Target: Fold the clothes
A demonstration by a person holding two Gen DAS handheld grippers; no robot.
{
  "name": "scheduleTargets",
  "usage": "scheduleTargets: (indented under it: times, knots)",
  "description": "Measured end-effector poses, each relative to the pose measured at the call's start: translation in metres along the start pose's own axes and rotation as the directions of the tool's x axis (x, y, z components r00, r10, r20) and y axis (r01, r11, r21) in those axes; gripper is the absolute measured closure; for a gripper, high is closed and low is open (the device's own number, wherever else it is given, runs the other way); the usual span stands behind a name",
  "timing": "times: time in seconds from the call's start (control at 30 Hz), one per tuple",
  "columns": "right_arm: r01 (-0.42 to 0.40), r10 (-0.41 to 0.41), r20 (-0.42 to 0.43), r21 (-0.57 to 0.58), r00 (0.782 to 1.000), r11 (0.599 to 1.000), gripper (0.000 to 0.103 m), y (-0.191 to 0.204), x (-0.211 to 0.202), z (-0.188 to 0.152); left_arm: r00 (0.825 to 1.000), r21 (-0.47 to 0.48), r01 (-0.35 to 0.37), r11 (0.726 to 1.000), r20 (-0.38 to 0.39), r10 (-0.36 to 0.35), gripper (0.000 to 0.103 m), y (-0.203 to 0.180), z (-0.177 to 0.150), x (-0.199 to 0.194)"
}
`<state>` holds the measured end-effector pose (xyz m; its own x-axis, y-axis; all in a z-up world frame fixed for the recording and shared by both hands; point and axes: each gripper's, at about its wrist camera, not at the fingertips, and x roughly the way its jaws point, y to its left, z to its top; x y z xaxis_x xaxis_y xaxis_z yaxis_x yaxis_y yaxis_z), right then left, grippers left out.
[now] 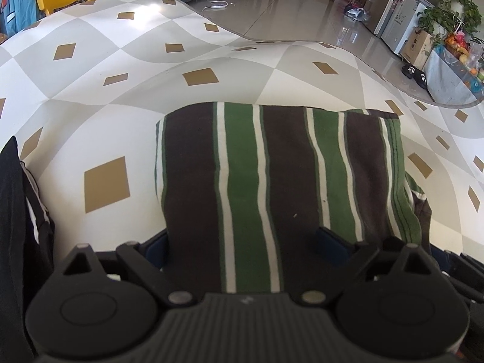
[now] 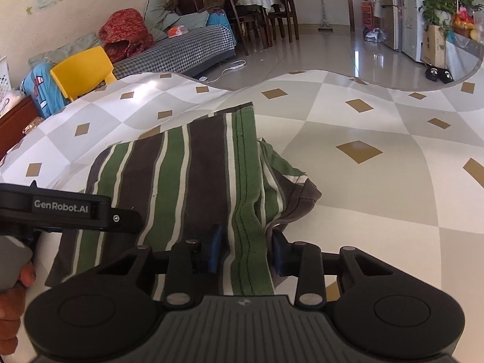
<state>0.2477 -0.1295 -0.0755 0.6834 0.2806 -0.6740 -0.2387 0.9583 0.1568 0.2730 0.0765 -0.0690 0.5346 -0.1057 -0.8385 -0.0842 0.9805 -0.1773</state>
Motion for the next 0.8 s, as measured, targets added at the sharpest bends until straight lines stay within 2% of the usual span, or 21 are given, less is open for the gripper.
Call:
scheduleTargets:
  times: [0.27, 0.5, 0.67, 0.8]
  knots:
    - [-0.007, 0.005, -0.056, -0.04, 0.998, 0.999, 0.073, 0.009, -0.024, -0.017, 1.0, 0.048, 0.014, 0.999, -0.015, -0.013, 0.01, -0.001, -0.029, -0.02]
    - [-0.011, 0.012, -0.116, 0.004, 0.993, 1.0, 0.073, 0.008, -0.054, -0.039, 0.999, 0.061, 0.044, 0.997, -0.03, -0.043, 0.022, 0.01, -0.058, -0.044]
    - [-0.009, 0.015, -0.155, 0.038, 0.988, 0.999, 0.067, 0.008, -0.075, -0.054, 0.997, 0.078, 0.066, 0.995, -0.031, -0.064, 0.024, 0.015, -0.081, -0.061]
    - [0.037, -0.026, -0.138, 0.082, 0.99, 0.996, 0.057, 0.002, -0.083, -0.059, 0.998, 0.074, 0.055, 0.996, -0.018, -0.053, 0.022, 0.017, -0.091, -0.068]
